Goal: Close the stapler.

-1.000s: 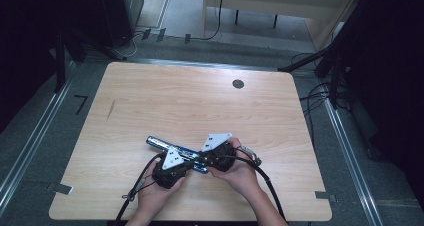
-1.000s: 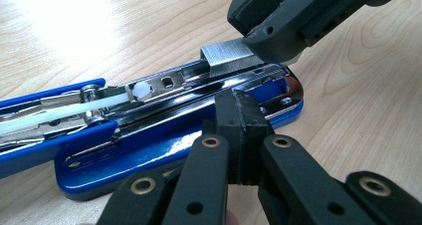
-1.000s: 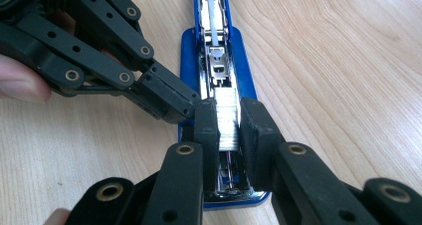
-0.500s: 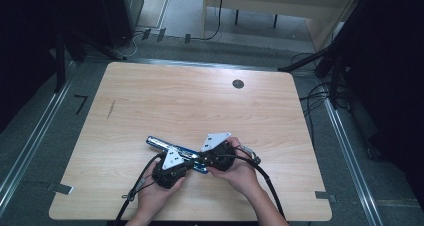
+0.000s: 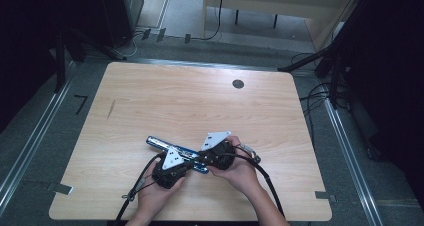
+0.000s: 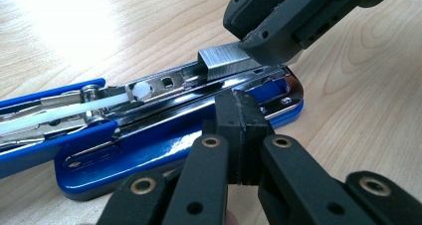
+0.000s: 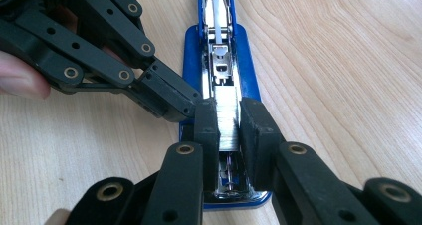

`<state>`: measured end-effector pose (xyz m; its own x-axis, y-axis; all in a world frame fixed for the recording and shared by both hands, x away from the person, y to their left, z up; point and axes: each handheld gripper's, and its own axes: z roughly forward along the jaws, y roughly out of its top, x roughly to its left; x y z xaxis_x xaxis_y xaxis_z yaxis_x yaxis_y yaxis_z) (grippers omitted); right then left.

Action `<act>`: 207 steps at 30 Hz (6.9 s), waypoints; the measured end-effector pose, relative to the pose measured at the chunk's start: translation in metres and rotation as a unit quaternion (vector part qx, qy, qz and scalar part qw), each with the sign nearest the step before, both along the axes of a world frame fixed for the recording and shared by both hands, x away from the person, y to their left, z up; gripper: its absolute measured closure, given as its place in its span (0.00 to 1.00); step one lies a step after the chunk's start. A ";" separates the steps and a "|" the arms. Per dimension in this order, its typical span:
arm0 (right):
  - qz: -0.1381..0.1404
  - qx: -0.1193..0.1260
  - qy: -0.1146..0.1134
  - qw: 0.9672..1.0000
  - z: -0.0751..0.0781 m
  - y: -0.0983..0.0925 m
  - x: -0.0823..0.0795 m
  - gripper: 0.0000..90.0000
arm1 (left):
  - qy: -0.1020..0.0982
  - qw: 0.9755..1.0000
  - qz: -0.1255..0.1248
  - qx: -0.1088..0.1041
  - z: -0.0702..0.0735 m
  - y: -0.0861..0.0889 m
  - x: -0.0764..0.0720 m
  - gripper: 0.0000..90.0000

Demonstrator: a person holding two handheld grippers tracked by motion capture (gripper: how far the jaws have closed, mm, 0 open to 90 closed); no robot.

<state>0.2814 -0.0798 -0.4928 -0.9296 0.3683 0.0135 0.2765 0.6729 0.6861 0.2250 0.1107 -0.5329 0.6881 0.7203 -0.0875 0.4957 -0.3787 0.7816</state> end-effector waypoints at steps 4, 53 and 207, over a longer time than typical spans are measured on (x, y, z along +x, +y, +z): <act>0.000 -0.005 0.000 1.000 0.001 0.000 0.001 0.88 | 0.000 1.000 0.000 0.000 0.000 0.000 0.000 1.00; 0.017 -0.018 0.019 1.000 0.003 0.000 0.007 0.88 | 0.001 1.000 0.000 -0.001 0.000 0.000 0.000 1.00; -0.027 0.048 -0.020 0.998 0.015 0.083 0.019 1.00 | -0.002 0.995 0.095 -0.018 0.002 0.050 0.003 1.00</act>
<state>0.3008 0.0030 -0.4778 -0.9091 0.4163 0.0147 0.2816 0.5882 0.7581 0.2277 0.1604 -0.5306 0.5410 0.8335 -0.1119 0.5519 -0.2515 0.7951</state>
